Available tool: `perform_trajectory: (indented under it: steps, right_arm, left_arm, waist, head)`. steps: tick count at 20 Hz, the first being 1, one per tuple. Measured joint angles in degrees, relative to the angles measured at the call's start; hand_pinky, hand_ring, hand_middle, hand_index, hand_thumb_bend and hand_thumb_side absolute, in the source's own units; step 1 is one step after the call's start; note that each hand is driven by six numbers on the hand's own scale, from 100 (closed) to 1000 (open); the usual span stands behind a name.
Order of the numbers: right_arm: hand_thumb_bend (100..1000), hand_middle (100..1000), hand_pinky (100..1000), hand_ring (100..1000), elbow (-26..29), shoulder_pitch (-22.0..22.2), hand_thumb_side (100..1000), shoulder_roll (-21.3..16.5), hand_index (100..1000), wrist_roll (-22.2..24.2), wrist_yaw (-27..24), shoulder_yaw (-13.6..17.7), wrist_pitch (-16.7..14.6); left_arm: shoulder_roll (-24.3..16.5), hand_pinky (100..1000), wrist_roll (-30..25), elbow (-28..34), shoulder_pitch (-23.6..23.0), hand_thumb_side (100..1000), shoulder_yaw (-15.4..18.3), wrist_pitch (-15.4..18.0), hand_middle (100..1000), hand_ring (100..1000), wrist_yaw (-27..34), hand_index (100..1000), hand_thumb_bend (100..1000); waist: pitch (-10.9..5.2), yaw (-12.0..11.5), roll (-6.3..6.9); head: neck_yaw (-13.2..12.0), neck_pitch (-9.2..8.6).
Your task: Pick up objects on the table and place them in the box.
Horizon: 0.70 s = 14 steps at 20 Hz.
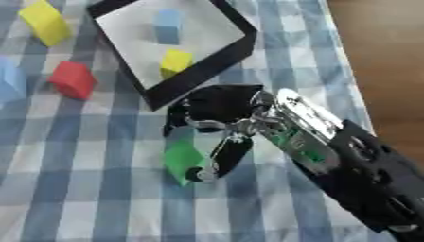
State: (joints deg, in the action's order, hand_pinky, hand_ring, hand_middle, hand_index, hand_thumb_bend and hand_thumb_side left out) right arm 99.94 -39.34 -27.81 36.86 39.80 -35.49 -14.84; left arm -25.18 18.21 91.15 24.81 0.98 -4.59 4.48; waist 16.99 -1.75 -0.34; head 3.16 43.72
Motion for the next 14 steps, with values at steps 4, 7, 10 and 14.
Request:
perform_trajectory:
  steps: [4, 7, 10, 14]
  right_arm:
    - [376, 758, 873, 819, -2.36, 0.05, 433, 0.65, 809, -0.08, 0.2, -0.49, -1.24]
    - [400, 759, 874, 820, -3.41, 0.07, 455, 0.87, 810, -0.19, 0.2, -0.55, -2.09]
    - [408, 758, 873, 820, -3.53, 0.04, 470, 0.87, 810, -0.12, 0.14, -0.54, -2.93]
    - [420, 738, 870, 810, -4.09, 0.02, 519, 1.23, 791, 0.32, -0.1, -0.54, -3.58]
  left_arm:
    - [0.0, 570, -0.01, 0.02, 0.01, 496, -0.01, -0.01, 658, 707, 0.0, 767, 606]
    - [0.0, 570, -0.03, 0.02, 0.01, 497, -0.01, -0.03, 658, 707, 0.0, 767, 607]
    - [0.0, 570, -0.07, 0.02, 0.01, 497, -0.01, -0.07, 658, 707, 0.04, 767, 607]
    - [0.0, 570, -0.09, 0.02, 0.01, 497, -0.01, -0.1, 658, 707, 0.05, 767, 606]
  waist:
    - [-0.02, -0.01, 0.0]
    - [-0.02, -0.01, 0.0]
    - [-0.02, 0.01, 0.0]
    - [-0.02, 0.1, 0.0]
  head:
    - [0.0, 0.0]
    - [0.0, 0.0]
    - [-0.02, 0.0]
    - [-0.02, 0.0]
